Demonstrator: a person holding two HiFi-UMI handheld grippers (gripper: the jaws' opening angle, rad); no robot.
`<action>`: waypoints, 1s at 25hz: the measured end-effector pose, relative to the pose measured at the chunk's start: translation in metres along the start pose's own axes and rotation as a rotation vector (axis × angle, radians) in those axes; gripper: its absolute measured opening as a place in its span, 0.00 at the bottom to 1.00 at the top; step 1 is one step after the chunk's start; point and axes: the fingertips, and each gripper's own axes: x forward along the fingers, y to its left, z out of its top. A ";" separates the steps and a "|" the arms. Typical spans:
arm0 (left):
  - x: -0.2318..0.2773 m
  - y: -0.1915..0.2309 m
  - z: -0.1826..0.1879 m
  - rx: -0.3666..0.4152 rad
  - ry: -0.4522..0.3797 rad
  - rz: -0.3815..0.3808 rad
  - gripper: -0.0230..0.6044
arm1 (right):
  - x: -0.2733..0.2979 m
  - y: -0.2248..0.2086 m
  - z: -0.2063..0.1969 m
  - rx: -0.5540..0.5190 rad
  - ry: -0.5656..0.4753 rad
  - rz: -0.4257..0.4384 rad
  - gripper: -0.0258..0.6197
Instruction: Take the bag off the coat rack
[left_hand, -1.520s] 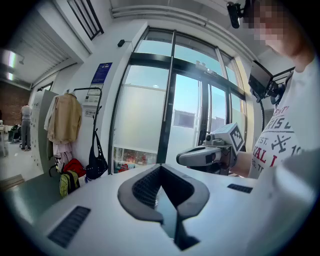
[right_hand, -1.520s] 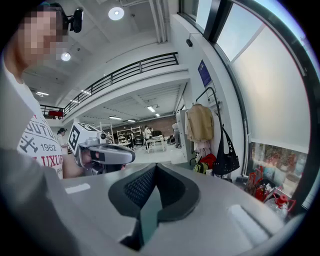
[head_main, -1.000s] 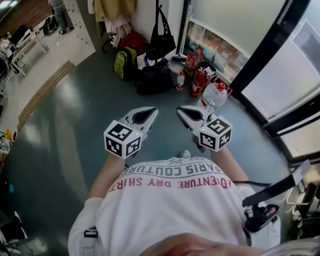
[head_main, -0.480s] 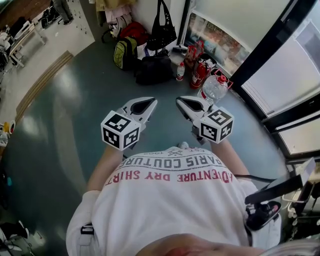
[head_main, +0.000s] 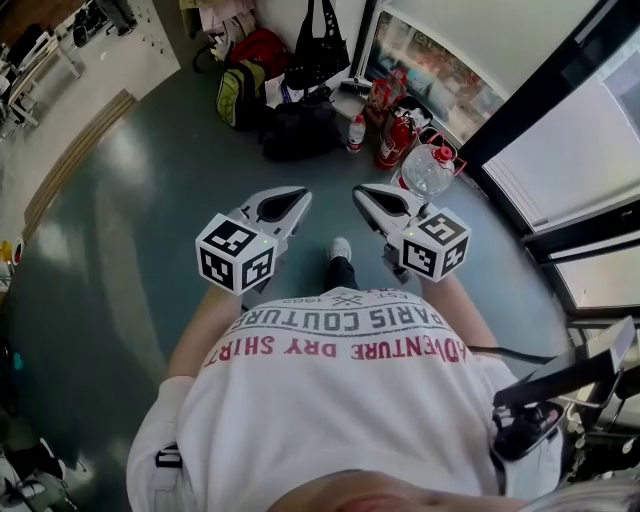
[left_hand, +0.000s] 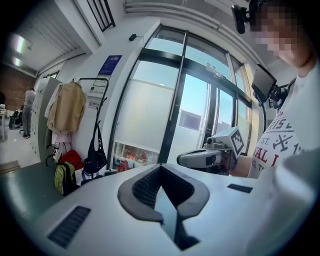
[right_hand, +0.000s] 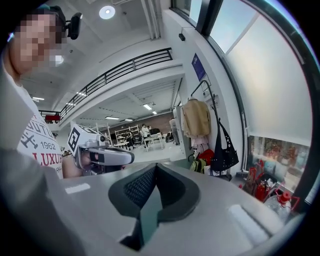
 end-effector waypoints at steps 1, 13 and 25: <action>0.011 0.009 0.000 -0.001 0.011 0.005 0.04 | 0.006 -0.014 0.000 0.016 -0.004 0.000 0.04; 0.215 0.177 0.080 -0.096 -0.005 0.126 0.04 | 0.097 -0.265 0.059 0.096 -0.045 0.004 0.04; 0.295 0.247 0.151 -0.044 -0.058 0.124 0.04 | 0.140 -0.370 0.132 0.027 -0.095 0.000 0.04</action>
